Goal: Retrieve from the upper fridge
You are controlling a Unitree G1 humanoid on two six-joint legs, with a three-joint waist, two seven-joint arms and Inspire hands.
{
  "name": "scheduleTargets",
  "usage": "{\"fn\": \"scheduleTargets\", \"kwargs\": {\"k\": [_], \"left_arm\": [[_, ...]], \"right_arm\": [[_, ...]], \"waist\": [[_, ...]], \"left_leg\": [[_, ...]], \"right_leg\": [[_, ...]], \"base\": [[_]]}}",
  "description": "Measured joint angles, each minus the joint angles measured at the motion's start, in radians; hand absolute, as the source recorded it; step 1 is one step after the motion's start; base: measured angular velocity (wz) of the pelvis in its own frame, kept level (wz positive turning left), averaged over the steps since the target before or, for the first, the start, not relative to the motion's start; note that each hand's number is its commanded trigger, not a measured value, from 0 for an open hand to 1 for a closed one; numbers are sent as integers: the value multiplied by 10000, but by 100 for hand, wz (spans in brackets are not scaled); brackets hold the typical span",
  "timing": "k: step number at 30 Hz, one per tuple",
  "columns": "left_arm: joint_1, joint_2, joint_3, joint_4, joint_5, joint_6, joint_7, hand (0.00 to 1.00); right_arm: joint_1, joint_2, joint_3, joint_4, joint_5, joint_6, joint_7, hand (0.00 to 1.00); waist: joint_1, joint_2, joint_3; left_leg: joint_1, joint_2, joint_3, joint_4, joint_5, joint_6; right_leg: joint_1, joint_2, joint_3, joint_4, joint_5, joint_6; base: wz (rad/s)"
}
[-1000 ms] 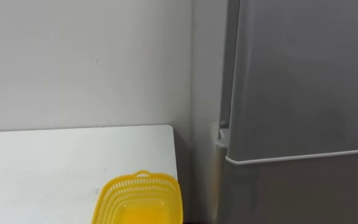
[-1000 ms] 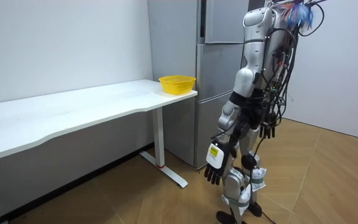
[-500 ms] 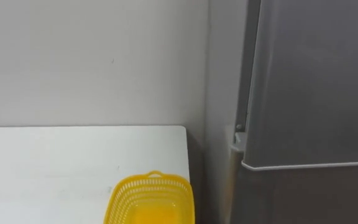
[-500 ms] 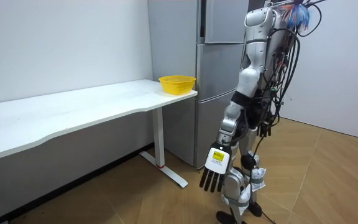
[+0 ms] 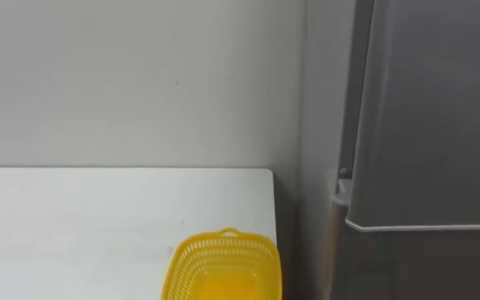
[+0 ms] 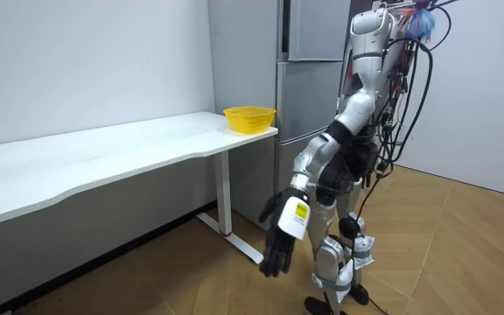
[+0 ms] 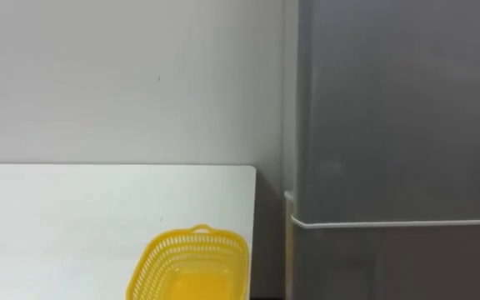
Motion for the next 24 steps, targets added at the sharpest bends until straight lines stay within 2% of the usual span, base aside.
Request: {"fn": "scheduleTargets", "kwargs": {"k": [4, 7, 11, 14, 18, 20, 24], "left_arm": [[75, -10, 111, -2357, 43, -224, 1080, 0], [-53, 15, 119, -3768, 112, -634, 1845, 0], [-158, 37, 182, -5716, 698, -940, 2760, 0], [-164, 139, 235, -7035, 1293, -1082, 3171, 0], [-164, 400, 235, -8997, 1435, -1152, 3163, 0], [-165, 451, 195, -10371, 1453, -1182, 2861, 0], [-247, 483, 16, -11648, 1715, -1336, 2135, 0]], "right_arm": [[-54, -7, -2, -130, -56, -162, -20, 0], [13, -16, -5, -422, -40, -276, -100, 0], [66, -28, 22, -443, 54, -573, -165, 0], [82, -38, 130, -397, 416, -598, -188, 0], [162, -34, 143, -384, 350, -622, -182, 0], [158, -12, 143, -274, 371, -695, -157, 0], [184, -4, 237, -206, 362, -710, 52, 0]], "waist": [[77, 8, -48], [185, 1, -49], [262, -22, -41], [286, -16, -39], [253, -17, -29], [213, -33, -4], [119, -52, 62]], "left_leg": [[-6, -11, -25, -35, 1, 0], [-2, -23, -30, -34, 1, 2], [-17, -43, -110, -56, -3, 8], [-38, -44, -122, -70, -3, 7], [-78, -70, -219, -29, -3, 8], [-156, -72, -258, 14, -2, 9], [-176, -80, -276, 72, 0, 13]], "right_leg": [[-71, 3, 2, -4, -2, 3], [-87, 0, 9, 12, -1, 6], [-83, -10, -10, -3, -1, 11], [-114, -5, 8, -11, -1, 12], [-72, 3, -2, -8, -7, 22], [-106, -19, -14, -22, -7, 23], [-102, -25, -19, -27, -9, 25]], "base": [[1], [-4], [1], [0], [6], [6], [2]]}}
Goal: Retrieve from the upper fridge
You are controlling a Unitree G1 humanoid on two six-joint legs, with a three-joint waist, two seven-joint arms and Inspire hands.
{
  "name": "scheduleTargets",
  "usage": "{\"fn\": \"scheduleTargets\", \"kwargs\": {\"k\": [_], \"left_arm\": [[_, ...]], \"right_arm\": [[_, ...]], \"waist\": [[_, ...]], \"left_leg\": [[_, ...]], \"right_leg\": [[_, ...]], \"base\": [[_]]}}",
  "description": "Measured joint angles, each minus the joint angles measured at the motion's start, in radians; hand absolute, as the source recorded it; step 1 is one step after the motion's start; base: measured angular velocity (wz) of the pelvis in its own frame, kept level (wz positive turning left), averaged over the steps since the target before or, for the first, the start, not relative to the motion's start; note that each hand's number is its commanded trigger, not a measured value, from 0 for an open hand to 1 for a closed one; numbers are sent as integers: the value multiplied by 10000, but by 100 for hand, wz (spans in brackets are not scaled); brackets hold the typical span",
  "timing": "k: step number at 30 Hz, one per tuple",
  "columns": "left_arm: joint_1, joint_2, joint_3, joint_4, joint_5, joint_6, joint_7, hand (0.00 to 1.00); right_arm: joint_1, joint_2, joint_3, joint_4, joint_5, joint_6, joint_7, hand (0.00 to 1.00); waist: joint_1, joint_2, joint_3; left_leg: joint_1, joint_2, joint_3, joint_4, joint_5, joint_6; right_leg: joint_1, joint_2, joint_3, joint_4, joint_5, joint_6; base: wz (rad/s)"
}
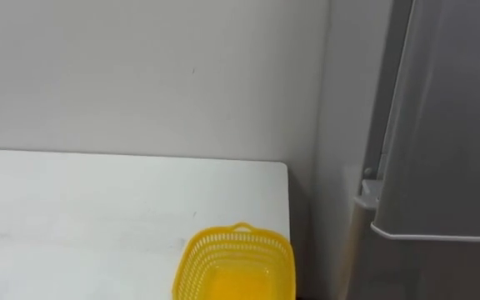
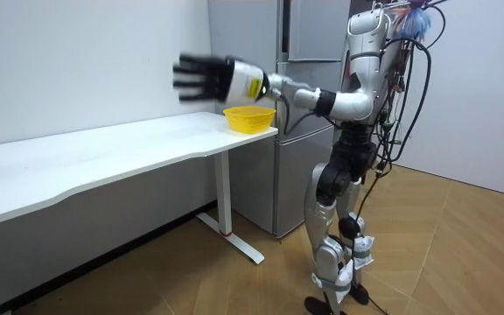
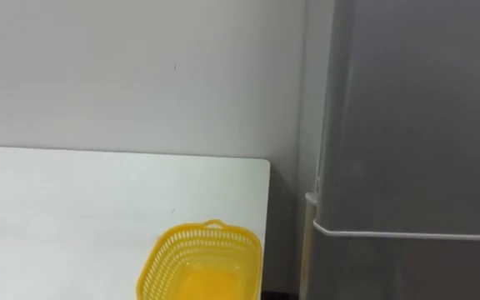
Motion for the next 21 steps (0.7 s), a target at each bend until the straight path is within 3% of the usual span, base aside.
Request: {"fn": "scheduleTargets", "kwargs": {"k": [5, 12, 15, 17, 21], "left_arm": [[-285, 6, -960, -1558, 487, 3, -1728, 0], [-1618, 182, -2031, -1581, 357, 96, -3881, 0], [-1912, 201, -2875, -1576, 357, 410, -5080, 0], [-1935, 238, -3377, -1538, 206, 845, -5906, 0], [-2084, 454, -4153, -1533, -154, 1390, -7023, 0]], "right_arm": [[60, -7, -7, 37, -463, -37, 453, 0], [-73, -23, -12, 312, -873, -2, 757, 0], [-77, -16, 38, 417, -1122, 102, 834, 0], [-111, -22, 180, 355, -1190, 233, 857, 0], [-171, -28, 205, 316, -1229, 408, 868, 0]], "waist": [[-458, -18, 109], [-1035, 171, 136], [-1297, 220, 109], [-1533, 230, 96], [-1683, 259, 80]], "left_leg": [[-150, -12, -227, 99, 15, 18], [-211, 15, -59, 134, 19, 23], [-209, 15, -29, 122, 28, 37], [-158, 28, 64, 107, 28, 36], [-180, 38, 82, 90, 29, 35]], "right_leg": [[14, -7, -161, -39, -5, 9], [-162, 2, 28, 6, 6, 11], [-185, -27, 40, 4, 18, 33], [-141, -40, 160, 33, 20, 35], [-198, -24, 286, 43, 27, 27]], "base": [[14], [-7], [-6], [-19], [-8]]}}
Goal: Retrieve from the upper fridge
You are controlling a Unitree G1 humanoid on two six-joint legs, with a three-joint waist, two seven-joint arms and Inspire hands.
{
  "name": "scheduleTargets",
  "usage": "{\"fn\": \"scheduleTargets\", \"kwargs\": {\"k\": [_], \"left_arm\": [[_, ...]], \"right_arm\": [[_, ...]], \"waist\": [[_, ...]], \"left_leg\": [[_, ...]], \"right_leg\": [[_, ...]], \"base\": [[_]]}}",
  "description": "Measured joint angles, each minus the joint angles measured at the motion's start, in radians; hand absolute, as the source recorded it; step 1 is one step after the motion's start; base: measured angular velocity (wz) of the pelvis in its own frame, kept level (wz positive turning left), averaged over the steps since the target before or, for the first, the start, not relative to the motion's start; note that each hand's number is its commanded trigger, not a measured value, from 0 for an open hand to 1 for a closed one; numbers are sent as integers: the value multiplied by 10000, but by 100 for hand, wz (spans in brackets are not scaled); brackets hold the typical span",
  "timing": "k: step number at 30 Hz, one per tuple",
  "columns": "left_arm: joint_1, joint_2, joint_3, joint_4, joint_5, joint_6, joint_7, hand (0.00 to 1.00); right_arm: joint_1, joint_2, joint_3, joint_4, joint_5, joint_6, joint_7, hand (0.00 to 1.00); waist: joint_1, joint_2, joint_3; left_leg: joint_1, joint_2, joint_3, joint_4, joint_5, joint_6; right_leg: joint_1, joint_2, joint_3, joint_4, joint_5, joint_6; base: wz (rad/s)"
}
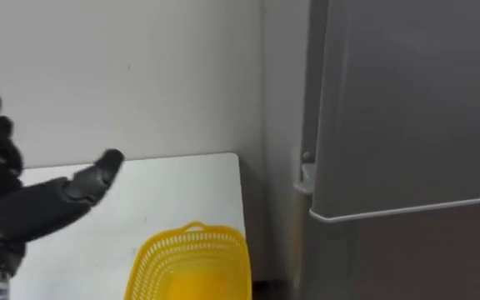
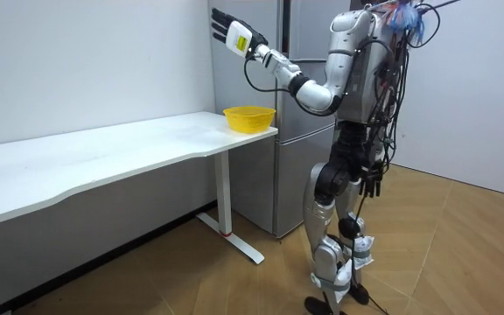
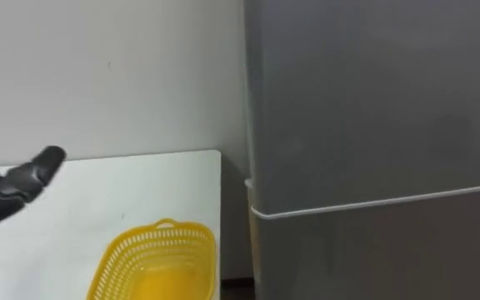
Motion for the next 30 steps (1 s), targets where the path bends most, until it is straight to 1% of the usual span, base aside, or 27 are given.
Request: {"fn": "scheduleTargets", "kwargs": {"k": [2, 3, 5, 6, 8, 9, 11, 13, 14, 16, 17, 20, 24, 26, 30], "left_arm": [[-74, 17, -352, 4, -74, 320, -728, 0], [-129, 23, -423, 8, -112, 420, -891, 0], [-255, 57, -581, 10, -180, 592, -1483, 0], [-300, 56, -632, 10, -179, 655, -1594, 0], [-396, 55, -792, 10, -181, 831, -1969, 0], [-407, 55, -810, 10, -184, 870, -2059, 0], [-563, 51, -819, 10, -442, 1038, -2304, 0], [-740, 50, -854, 10, -752, 1064, -2439, 0], [-817, 47, -858, 9, -866, 1064, -2546, 0], [-849, 43, -868, 9, -1117, 1065, -2688, 0], [-876, 28, -876, 8, -1170, 1066, -2769, 0], [-1046, 20, -887, 8, -1326, 1107, -2819, 0], [-1049, 21, -887, 8, -1359, 1153, -2841, 0], [-1049, 21, -867, 8, -1530, 1226, -2888, 0], [-1049, 21, -865, 9, -1658, 1294, -2962, 0]], "right_arm": [[-15, 2, -7, -18, -280, 59, 29, 0], [-25, 1, -7, -29, -356, 59, 68, 0], [-100, 1, -10, -96, -402, 68, 204, 0], [-121, 2, -10, -96, -401, 79, 205, 0], [-228, 2, -5, -97, -400, 206, 203, 0], [-262, 2, 1, -97, -399, 234, 202, 0], [-296, -12, 192, -97, -391, 275, 187, 0], [-306, -28, 368, -80, -397, 297, 185, 0], [-319, -42, 378, -79, -395, 376, 182, 0], [-309, -70, 379, -79, -383, 397, 173, 0], [-295, -69, 382, -82, -374, 398, 168, 0], [-295, -86, 387, -86, -322, 418, 136, 0], [-300, -175, 386, -91, -305, 476, -16, 0], [-299, -241, 387, -92, -304, 489, -41, 0], [-337, -247, 383, -111, -307, 503, -37, 0]], "waist": [[-153, -1, 1], [-149, 3, 0], [-227, 38, -20], [-247, 52, -29], [-383, 109, -16], [-395, 148, -29], [-401, 178, -12], [-401, 227, -19], [-398, 261, -17], [-392, 343, -47], [-391, 364, -48], [-388, 372, -46], [-368, 368, -44], [-314, 350, -34], [-253, 308, -14]], "left_leg": [[-2, 28, 241, 4, 0, -1], [-5, 35, 260, 4, 0, -1], [-31, 52, 284, 3, -1, -1], [-51, 55, 289, 3, -1, -1], [-77, 81, 366, 2, -1, -1], [-76, 93, 402, 6, -1, -1], [-81, 121, 487, 8, -1, -1], [-80, 128, 488, 9, -1, -1], [-74, 132, 492, 9, 0, -2], [-32, 133, 516, 7, 0, -2], [8, 139, 543, 5, 1, -4], [9, 155, 549, -2, 3, -7], [9, 154, 550, -5, 3, -7], [33, 154, 585, -17, 3, -7], [25, 161, 677, -25, 3, -7]], "right_leg": [[-24, 3, 60, -5, 5, -2], [-29, 7, 72, -5, 13, -3], [-75, 21, 114, -7, 34, -9], [-93, 24, 115, -7, 40, -11], [-122, 37, 116, -6, 68, -15], [-127, 41, 125, -5, 72, -17], [-139, 57, 145, -25, 86, -33], [-148, 77, 193, -39, 86, -34], [-159, 92, 253, -40, 86, -35], [-171, 91, 273, -44, 86, -34], [-153, 93, 285, -46, 85, -35], [-159, 111, 291, -50, 85, -40], [-169, 116, 314, -54, 87, -42], [-184, 134, 399, -40, 88, -43], [-244, 144, 525, -24, 90, -47]], "base": [[-5], [-8], [-5], [0], [0], [-5], [-5], [-2], [-5], [-6], [-5], [-1], [0], [-8], [-10]]}}
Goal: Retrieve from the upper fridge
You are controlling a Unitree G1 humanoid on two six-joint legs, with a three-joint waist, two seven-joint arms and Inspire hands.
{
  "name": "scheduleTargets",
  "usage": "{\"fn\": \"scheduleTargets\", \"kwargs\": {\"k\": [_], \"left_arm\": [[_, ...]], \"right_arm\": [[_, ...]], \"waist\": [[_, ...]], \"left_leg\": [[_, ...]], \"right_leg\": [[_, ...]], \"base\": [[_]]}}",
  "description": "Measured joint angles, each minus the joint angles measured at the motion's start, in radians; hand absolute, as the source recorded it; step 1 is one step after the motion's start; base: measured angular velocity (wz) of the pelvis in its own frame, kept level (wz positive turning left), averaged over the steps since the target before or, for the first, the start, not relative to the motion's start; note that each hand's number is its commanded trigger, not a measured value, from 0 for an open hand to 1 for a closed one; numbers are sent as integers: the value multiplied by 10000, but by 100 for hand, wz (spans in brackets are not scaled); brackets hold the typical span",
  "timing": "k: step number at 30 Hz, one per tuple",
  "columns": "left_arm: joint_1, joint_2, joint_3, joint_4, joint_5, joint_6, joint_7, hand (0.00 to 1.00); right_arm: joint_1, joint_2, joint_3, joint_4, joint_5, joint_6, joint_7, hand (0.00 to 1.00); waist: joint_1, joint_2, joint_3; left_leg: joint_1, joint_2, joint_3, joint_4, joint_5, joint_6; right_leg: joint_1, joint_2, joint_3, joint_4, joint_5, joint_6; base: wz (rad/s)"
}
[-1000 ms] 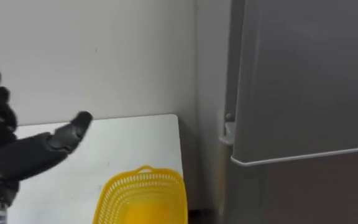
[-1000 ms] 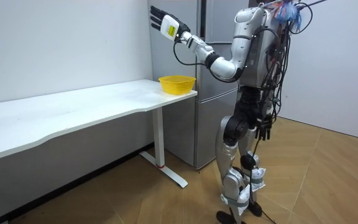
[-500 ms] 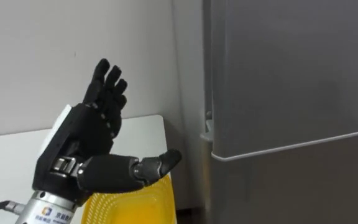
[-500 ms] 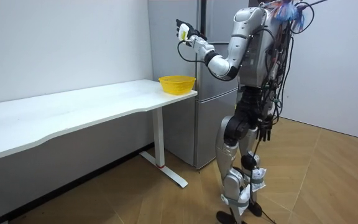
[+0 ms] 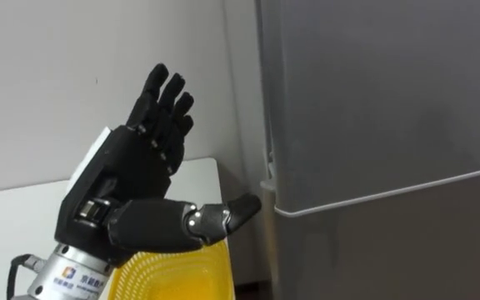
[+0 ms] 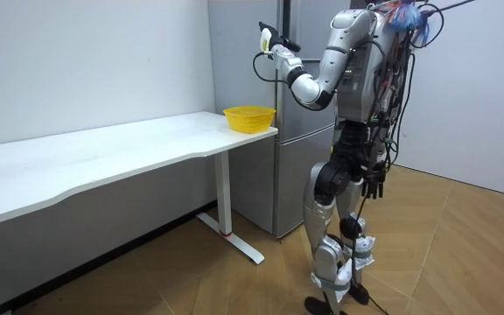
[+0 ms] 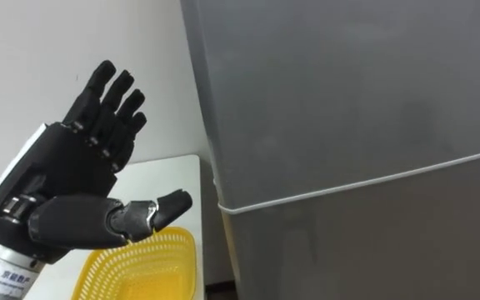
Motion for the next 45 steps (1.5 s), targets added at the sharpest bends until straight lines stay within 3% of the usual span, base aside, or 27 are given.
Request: {"fn": "scheduleTargets", "kwargs": {"k": [7, 10, 16, 22, 28, 38, 39, 40, 41, 45], "left_arm": [[0, -99, -18, 0, -267, 77, -35, 0], [0, -99, -21, -1, -266, 77, -37, 0], [-364, -99, -215, -3, -273, 77, -77, 0], [-615, -88, -729, -2, -286, 77, -513, 0], [-614, -10, -1565, 4, -728, 117, -1209, 0], [-614, 361, -1933, -1, -719, 124, -1858, 0], [-614, 361, -1969, -2, -718, 125, -1895, 11], [-614, 365, -1974, -2, -718, 126, -1971, 82], [-614, 383, -1975, -2, -719, 131, -2032, 100], [-614, 441, -1959, -8, -718, 131, -2204, 100]], "right_arm": [[-27, 16, -3, -23, -48, 174, -66, 0], [-20, 22, 1, -55, -48, 198, -180, 0], [-41, 20, 12, -57, -71, 196, -181, 0], [-30, 15, 409, -54, -13, 197, -63, 0], [31, -21, 759, 10, 76, 194, 38, 0], [-337, -20, 774, 88, 162, 125, 246, 0], [-362, -21, 772, 99, 187, 125, 246, 0], [-383, -21, 772, 98, 213, 119, 249, 0], [-383, -20, 772, 102, 236, 113, 256, 0], [-392, -37, 771, 93, 330, 116, 357, 0]], "waist": [[15, -178, 39], [21, -221, 16], [8, -195, -9], [-137, -80, -94], [-178, -115, -69], [-187, -123, -53], [-200, -114, -59], [-212, -96, -61], [-218, -84, -63], [-181, -64, -68]], "left_leg": [[0, 1, 63, -72, 0, 0], [-8, -4, 61, -72, 0, 0], [-23, -7, 59, -69, -1, 0], [-6, -8, 62, -65, 0, 0], [155, 7, 59, -149, 0, 0], [39, -10, 54, -131, 0, 2], [8, -10, 45, -131, 0, 2], [-21, -9, 45, -130, 0, 2], [-22, -10, 40, -131, 1, 2], [-43, -11, 35, -136, 0, 2]], "right_leg": [[-43, 0, 26, -15, 3, -2], [-47, -3, 25, -20, 4, -1], [-48, -6, 6, -22, 5, 1], [-6, -6, 16, 6, 6, 1], [115, -16, 26, -13, 9, -5], [107, -9, 27, -159, 74, 41], [100, -8, 25, -159, 76, 40], [72, -7, 23, -161, 81, 36], [74, -9, 22, -168, 81, 35], [69, -8, 23, -192, 80, 35]], "base": [[-2], [0], [0], [0], [0], [1], [0], [0], [0], [0]]}}
